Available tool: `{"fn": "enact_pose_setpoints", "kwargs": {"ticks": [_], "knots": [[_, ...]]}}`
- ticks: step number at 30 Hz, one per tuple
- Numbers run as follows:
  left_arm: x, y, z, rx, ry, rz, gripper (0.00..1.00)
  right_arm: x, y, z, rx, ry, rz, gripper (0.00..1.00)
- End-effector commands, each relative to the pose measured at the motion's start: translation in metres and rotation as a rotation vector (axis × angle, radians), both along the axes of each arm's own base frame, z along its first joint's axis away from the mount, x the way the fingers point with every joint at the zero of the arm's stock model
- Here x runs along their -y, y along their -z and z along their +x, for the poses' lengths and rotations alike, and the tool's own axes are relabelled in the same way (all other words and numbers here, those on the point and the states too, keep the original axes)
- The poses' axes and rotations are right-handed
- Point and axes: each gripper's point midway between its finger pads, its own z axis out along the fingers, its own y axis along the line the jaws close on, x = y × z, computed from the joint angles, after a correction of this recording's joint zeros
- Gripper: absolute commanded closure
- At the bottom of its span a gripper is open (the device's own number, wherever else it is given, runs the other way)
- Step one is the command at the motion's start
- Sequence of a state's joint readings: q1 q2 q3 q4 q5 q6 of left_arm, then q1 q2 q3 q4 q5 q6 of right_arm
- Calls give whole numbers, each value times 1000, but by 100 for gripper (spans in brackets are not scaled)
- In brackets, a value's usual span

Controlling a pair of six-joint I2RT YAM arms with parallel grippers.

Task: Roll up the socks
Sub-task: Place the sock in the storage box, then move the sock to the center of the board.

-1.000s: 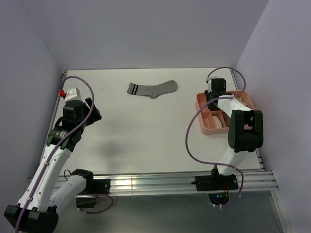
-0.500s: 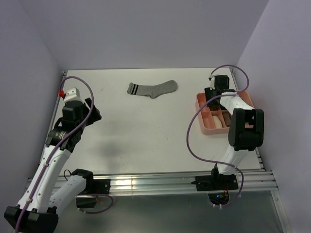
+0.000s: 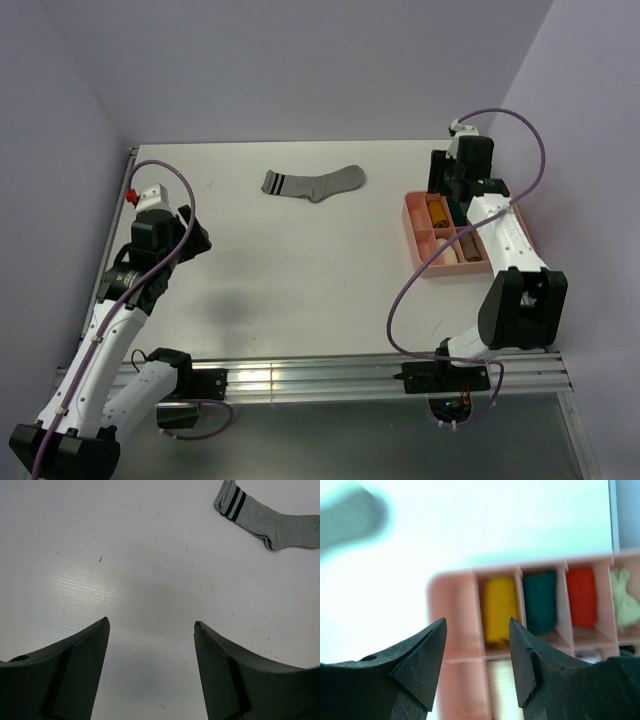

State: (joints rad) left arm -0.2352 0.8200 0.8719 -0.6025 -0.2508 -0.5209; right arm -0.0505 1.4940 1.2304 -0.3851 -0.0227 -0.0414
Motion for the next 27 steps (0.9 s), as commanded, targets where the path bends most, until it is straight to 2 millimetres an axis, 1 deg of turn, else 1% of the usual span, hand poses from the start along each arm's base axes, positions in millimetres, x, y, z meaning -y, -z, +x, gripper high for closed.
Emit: {"fn": "enact_pose_setpoints", "kwargs": {"ticks": [1,2,3,4,5,6,7,8,9,10,11,12,13,14,15,16,17,18,19,20,21,22,23,24,25,26,27], "knots": [[8,-5,3,23,15,-47,26,-43,-48,16,146,-4,168,40],[9,-1,3,12,14,-51,26,-55,-46,18,144,-18,181,40],[11,1,3,5,20,-58,26,-63,-47,21,152,-20,188,40],[12,4,4,-6,22,-61,26,-73,-37,25,132,-12,204,41],[12,6,4,-14,19,-66,25,-95,-32,26,119,-50,209,41],[15,8,4,-19,31,-75,25,-105,-33,31,122,-54,213,41],[17,11,4,-27,34,-77,25,-117,-16,36,81,-44,230,41],[17,12,4,-33,32,-84,24,-132,-11,38,68,-40,221,41],[18,13,4,-36,35,-88,22,-144,-17,45,75,-50,245,41],[18,15,4,-42,36,-87,21,-157,-1,52,38,-59,280,42],[18,16,4,-45,31,-91,19,-172,-6,57,50,-89,296,42],[18,17,4,-48,29,-93,18,-183,4,66,46,-100,301,42],[19,19,4,-49,29,-96,17,-193,5,70,47,-122,296,42],[18,21,4,-54,27,-96,12,-207,-7,79,74,-147,301,43],[19,22,4,-55,26,-99,11,-226,11,82,38,-172,288,43],[20,24,3,-59,29,-105,10,-236,13,86,35,-190,288,43],[21,26,3,-64,29,-109,8,-248,1,95,66,-210,298,43],[20,28,2,-68,25,-108,6,-265,18,99,37,-246,305,43],[20,29,2,-71,25,-110,4,-274,21,103,36,-262,314,44],[19,31,1,-78,20,-107,3,-283,10,113,65,-276,331,44],[18,31,1,-80,16,-104,2,-294,31,116,26,-289,341,44],[17,31,1,-84,11,-99,2,-301,36,119,15,-300,352,44],[17,31,1,-87,12,-96,2,-309,43,127,7,-309,365,44],[16,30,0,-90,9,-91,2,-318,46,128,-7,-327,396,44],[16,30,0,-92,12,-89,2,-325,42,132,0,-341,416,44],[16,29,-1,-92,10,-90,3,-332,59,134,-29,-355,433,44],[15,27,-1,-89,5,-87,3,-337,63,135,-40,-358,459,44]]}}
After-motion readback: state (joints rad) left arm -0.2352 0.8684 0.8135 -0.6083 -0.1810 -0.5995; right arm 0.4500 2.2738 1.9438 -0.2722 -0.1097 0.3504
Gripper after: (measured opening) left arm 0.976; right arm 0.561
